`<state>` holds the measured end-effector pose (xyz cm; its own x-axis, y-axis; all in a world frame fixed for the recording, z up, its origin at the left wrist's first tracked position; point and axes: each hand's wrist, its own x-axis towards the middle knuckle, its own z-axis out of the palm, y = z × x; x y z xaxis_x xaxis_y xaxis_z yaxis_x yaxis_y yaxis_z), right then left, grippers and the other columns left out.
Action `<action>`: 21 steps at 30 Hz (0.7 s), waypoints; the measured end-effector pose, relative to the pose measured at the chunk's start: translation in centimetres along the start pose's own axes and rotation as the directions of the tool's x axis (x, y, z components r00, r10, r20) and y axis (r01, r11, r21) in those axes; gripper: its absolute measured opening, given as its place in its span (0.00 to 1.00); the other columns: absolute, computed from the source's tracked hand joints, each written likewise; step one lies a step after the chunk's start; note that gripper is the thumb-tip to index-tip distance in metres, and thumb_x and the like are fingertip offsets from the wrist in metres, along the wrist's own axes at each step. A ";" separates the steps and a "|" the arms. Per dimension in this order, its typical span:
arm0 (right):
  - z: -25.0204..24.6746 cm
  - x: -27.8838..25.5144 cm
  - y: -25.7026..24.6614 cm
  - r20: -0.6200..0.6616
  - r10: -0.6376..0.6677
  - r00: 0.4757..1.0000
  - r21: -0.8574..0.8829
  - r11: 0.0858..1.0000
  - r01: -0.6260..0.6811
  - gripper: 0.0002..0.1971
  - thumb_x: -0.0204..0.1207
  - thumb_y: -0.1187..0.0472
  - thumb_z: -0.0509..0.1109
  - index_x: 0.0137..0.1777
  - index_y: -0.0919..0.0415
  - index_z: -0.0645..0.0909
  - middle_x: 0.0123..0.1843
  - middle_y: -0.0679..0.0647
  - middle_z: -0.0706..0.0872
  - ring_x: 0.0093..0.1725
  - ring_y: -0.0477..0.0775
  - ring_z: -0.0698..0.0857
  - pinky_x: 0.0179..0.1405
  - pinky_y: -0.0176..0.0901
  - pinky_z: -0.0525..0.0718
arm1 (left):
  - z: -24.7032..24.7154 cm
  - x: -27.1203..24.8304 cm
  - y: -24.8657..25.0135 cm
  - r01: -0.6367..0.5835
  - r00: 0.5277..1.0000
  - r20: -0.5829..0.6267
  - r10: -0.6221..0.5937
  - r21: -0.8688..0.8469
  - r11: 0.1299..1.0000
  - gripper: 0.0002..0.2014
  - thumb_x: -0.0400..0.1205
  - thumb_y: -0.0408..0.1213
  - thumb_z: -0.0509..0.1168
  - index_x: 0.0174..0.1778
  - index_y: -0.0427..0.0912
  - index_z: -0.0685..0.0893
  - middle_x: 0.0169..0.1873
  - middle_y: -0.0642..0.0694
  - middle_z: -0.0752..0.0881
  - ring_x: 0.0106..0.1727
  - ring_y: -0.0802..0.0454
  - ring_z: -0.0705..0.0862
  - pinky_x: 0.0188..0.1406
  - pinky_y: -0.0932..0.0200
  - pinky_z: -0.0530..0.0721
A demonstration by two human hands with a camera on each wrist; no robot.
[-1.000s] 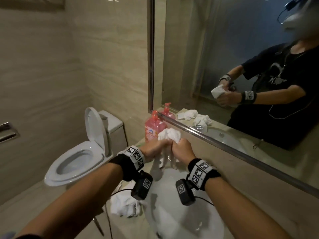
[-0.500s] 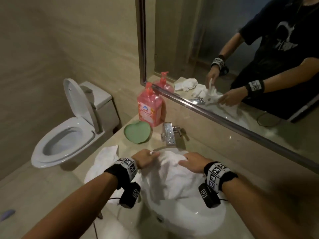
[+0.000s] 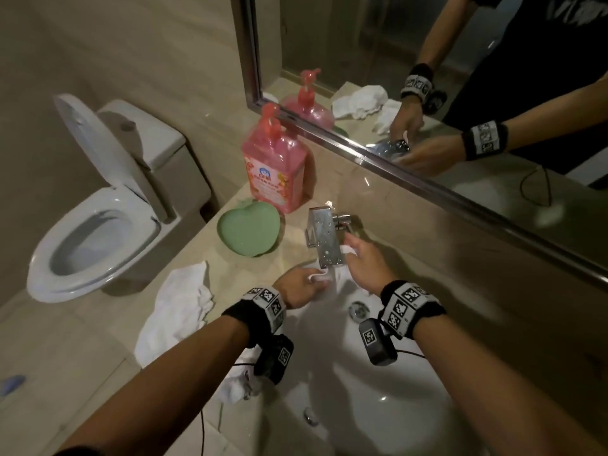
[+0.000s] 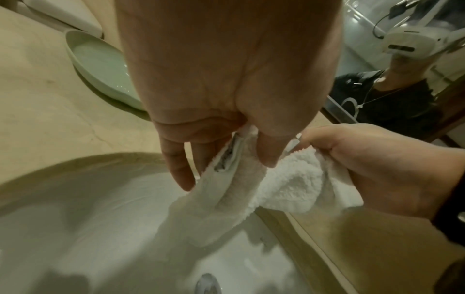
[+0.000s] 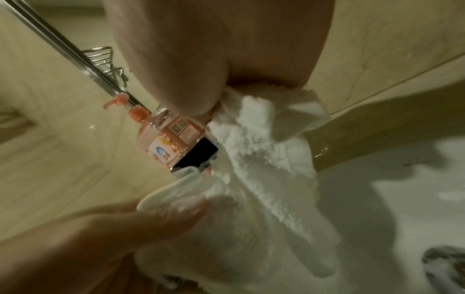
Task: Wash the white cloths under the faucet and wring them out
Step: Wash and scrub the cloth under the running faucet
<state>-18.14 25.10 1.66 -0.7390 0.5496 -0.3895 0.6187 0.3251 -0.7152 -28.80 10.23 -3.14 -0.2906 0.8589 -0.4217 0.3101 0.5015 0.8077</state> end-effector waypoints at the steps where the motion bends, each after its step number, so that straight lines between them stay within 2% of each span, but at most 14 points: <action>1: 0.2 0.1 0.1 -0.024 -0.006 1.000 0.006 1.000 0.006 0.26 0.87 0.67 0.58 0.86 0.57 0.68 0.81 0.56 0.78 0.66 0.51 0.84 0.67 0.45 0.82 | 0.1 0.4 -0.2 0.007 1.000 -0.001 -0.007 -0.025 1.000 0.22 0.83 0.54 0.62 0.61 0.39 0.85 0.57 0.42 0.88 0.57 0.43 0.87 0.61 0.45 0.85; 2: 0.2 0.1 0.3 -0.050 -0.007 0.999 -0.004 1.000 0.007 0.25 0.88 0.66 0.59 0.84 0.57 0.71 0.78 0.57 0.81 0.58 0.47 0.84 0.56 0.37 0.82 | 0.2 0.9 -0.3 0.013 1.000 0.000 -0.013 -0.044 0.999 0.22 0.82 0.56 0.62 0.60 0.41 0.85 0.55 0.43 0.89 0.55 0.44 0.88 0.58 0.45 0.87; 3: 0.2 0.1 0.5 -0.074 -0.006 0.997 -0.019 1.000 0.005 0.24 0.88 0.65 0.59 0.83 0.56 0.73 0.75 0.57 0.83 0.57 0.48 0.84 0.53 0.35 0.81 | 0.4 1.3 -0.5 0.019 1.000 0.012 -0.018 -0.072 0.997 0.22 0.82 0.56 0.62 0.59 0.42 0.85 0.53 0.43 0.90 0.53 0.43 0.89 0.56 0.46 0.88; 5: 0.0 0.3 1.0 -0.090 0.011 0.996 -0.018 1.000 -0.013 0.24 0.87 0.65 0.59 0.82 0.55 0.73 0.78 0.54 0.81 0.72 0.55 0.82 0.70 0.47 0.81 | 0.7 2.0 -0.5 0.048 0.998 0.043 -0.041 -0.192 0.980 0.13 0.84 0.47 0.64 0.56 0.42 0.84 0.50 0.44 0.89 0.50 0.43 0.88 0.54 0.55 0.89; 6: -0.2 0.3 1.1 -0.085 0.026 0.996 -0.009 1.000 -0.027 0.25 0.87 0.66 0.60 0.84 0.55 0.72 0.80 0.53 0.79 0.78 0.56 0.78 0.78 0.53 0.77 | 0.9 2.2 -0.5 0.042 0.998 0.052 -0.032 -0.222 0.974 0.07 0.84 0.41 0.63 0.53 0.46 0.84 0.48 0.47 0.87 0.49 0.46 0.86 0.51 0.61 0.87; 7: -0.5 0.5 1.3 -0.082 0.034 0.996 -0.004 0.999 -0.035 0.26 0.86 0.67 0.60 0.84 0.55 0.71 0.82 0.52 0.77 0.80 0.55 0.76 0.82 0.54 0.73 | 0.9 2.5 -0.4 0.036 0.999 0.036 -0.029 -0.206 0.978 0.06 0.84 0.40 0.63 0.51 0.52 0.85 0.47 0.51 0.87 0.49 0.48 0.85 0.51 0.63 0.85; 9: -0.9 0.7 1.6 -0.083 0.030 0.996 -0.031 0.999 -0.032 0.26 0.86 0.68 0.61 0.84 0.56 0.71 0.82 0.52 0.76 0.81 0.55 0.75 0.83 0.52 0.70 | 1.1 3.0 -0.4 0.030 1.000 0.001 -0.030 -0.143 0.989 0.08 0.81 0.49 0.63 0.52 0.59 0.87 0.51 0.54 0.88 0.53 0.50 0.87 0.58 0.59 0.85; 10: -1.0 0.8 1.8 -0.075 0.023 0.997 -0.064 0.998 -0.028 0.26 0.86 0.67 0.61 0.84 0.57 0.71 0.82 0.53 0.76 0.81 0.56 0.75 0.82 0.51 0.71 | 1.2 3.2 -0.4 0.050 0.998 -0.028 -0.053 -0.109 0.993 0.11 0.81 0.52 0.64 0.56 0.57 0.88 0.53 0.52 0.89 0.54 0.50 0.87 0.60 0.55 0.85; 11: -1.1 0.9 2.1 -0.062 0.022 0.998 -0.098 0.995 -0.028 0.25 0.87 0.66 0.61 0.84 0.58 0.71 0.82 0.55 0.77 0.80 0.57 0.76 0.81 0.51 0.72 | 1.3 3.4 -0.3 0.079 0.994 -0.067 -0.085 -0.093 0.993 0.14 0.82 0.51 0.65 0.59 0.53 0.88 0.54 0.49 0.90 0.55 0.48 0.87 0.61 0.52 0.85; 13: -1.2 1.0 2.7 -0.050 0.032 0.998 -0.167 0.985 -0.040 0.21 0.89 0.62 0.61 0.80 0.62 0.75 0.78 0.58 0.81 0.77 0.60 0.79 0.76 0.52 0.76 | 1.2 3.7 -0.4 0.109 0.981 -0.144 -0.127 -0.127 0.986 0.11 0.85 0.41 0.64 0.59 0.45 0.89 0.53 0.43 0.90 0.53 0.45 0.88 0.58 0.50 0.87; 15: -0.9 0.8 3.5 -0.042 0.037 0.998 -0.230 0.972 -0.045 0.15 0.90 0.59 0.59 0.66 0.64 0.83 0.64 0.62 0.87 0.65 0.64 0.84 0.65 0.53 0.81 | 0.7 3.6 -0.6 0.063 0.972 -0.213 -0.095 -0.151 0.987 0.12 0.87 0.35 0.59 0.56 0.41 0.89 0.51 0.41 0.90 0.49 0.46 0.87 0.51 0.54 0.86; 17: -0.3 0.6 4.0 0.030 0.061 0.998 -0.237 0.970 -0.053 0.16 0.91 0.57 0.57 0.54 0.65 0.83 0.52 0.62 0.88 0.54 0.65 0.86 0.56 0.55 0.83 | -0.2 3.0 -1.0 0.024 0.962 -0.262 -0.074 -0.191 0.981 0.12 0.88 0.36 0.59 0.49 0.39 0.88 0.45 0.42 0.89 0.43 0.49 0.84 0.45 0.55 0.82; 19: 0.5 0.5 4.1 0.115 0.078 0.990 -0.212 0.976 -0.052 0.17 0.92 0.55 0.57 0.55 0.66 0.82 0.51 0.63 0.88 0.49 0.62 0.85 0.51 0.54 0.82 | -1.3 2.0 -1.5 0.002 0.954 -0.292 -0.070 -0.226 0.974 0.11 0.87 0.41 0.63 0.42 0.44 0.87 0.38 0.48 0.87 0.39 0.53 0.81 0.45 0.55 0.80; 21: 1.5 0.7 3.8 0.170 0.076 0.983 -0.141 0.989 -0.052 0.14 0.90 0.55 0.60 0.61 0.61 0.84 0.55 0.56 0.89 0.51 0.55 0.85 0.50 0.50 0.80 | -2.5 0.9 -2.1 -0.007 0.953 -0.296 -0.067 -0.242 0.970 0.11 0.85 0.46 0.65 0.43 0.45 0.87 0.38 0.51 0.87 0.41 0.54 0.82 0.50 0.53 0.82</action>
<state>-16.71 25.59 -2.20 -0.7246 0.4340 -0.5353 0.6875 0.4016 -0.6050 -31.99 9.70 -4.15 -0.5661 0.7536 -0.3341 0.0837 0.4558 0.8861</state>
